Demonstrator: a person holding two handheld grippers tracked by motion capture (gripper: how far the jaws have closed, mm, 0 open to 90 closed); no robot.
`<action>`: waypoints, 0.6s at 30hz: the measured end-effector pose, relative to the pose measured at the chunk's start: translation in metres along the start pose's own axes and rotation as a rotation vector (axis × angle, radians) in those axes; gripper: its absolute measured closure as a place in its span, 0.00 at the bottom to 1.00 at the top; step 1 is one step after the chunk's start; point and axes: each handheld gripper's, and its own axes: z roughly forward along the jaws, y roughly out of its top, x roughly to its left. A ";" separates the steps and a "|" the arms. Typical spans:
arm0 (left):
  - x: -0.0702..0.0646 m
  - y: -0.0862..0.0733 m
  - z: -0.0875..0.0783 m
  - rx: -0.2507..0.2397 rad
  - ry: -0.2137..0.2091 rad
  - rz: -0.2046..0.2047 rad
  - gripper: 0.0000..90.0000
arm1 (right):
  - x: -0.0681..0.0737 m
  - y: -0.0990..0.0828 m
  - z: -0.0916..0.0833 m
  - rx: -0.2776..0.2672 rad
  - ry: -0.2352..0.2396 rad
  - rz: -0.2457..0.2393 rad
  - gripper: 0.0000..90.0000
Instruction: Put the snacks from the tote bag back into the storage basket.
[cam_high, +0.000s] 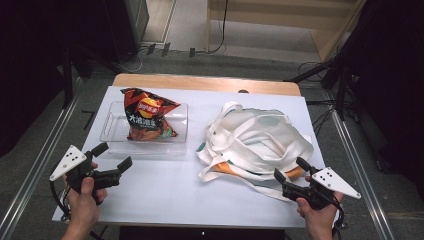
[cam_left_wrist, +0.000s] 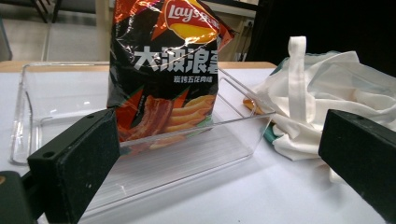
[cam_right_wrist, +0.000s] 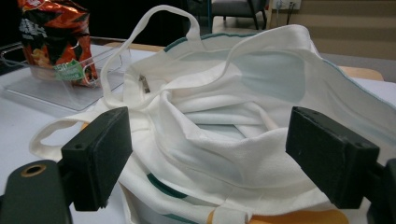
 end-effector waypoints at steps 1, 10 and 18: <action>0.001 0.000 -0.001 -0.003 -0.002 -0.004 0.00 | -0.001 0.000 -0.001 -0.008 0.012 -0.008 0.16; 0.008 -0.006 -0.003 0.012 0.020 -0.020 0.00 | -0.002 0.000 -0.001 -0.009 0.017 -0.013 0.16; 0.008 -0.008 -0.001 0.023 0.026 -0.007 0.00 | -0.002 0.000 -0.001 -0.007 0.012 -0.010 0.17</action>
